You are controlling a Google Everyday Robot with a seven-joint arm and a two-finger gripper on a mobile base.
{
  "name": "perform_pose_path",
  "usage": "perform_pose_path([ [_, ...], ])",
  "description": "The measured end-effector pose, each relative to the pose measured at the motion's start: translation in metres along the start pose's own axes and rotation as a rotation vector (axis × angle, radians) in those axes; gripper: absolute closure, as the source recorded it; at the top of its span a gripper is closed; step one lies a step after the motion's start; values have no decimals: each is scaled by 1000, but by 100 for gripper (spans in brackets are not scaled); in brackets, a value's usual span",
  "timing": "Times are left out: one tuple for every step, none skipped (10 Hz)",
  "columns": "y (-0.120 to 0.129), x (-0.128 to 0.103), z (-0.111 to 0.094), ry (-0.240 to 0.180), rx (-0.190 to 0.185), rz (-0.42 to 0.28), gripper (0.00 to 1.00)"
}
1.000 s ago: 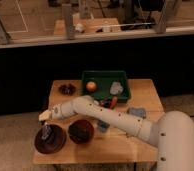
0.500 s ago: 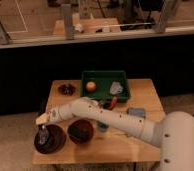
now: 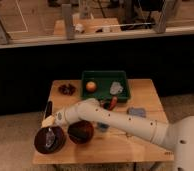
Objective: Wipe purple bowl with brush
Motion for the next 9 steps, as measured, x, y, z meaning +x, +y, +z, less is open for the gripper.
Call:
perform_pose_path([
  [5,3,-4,9,-10,2,100],
  [8,8,-4,11,-17,3,100],
  [12,15,-5,15,-22,-3,100],
  [16,25,-5,21,-25,-10,100],
  [18,38,-1,24,-21,-24,100],
  [15,45,6,22,-13,-37,100],
  [11,50,12,21,-8,-47,100],
  [5,53,21,12,2,-60,100],
  [0,54,26,6,13,-69,100],
])
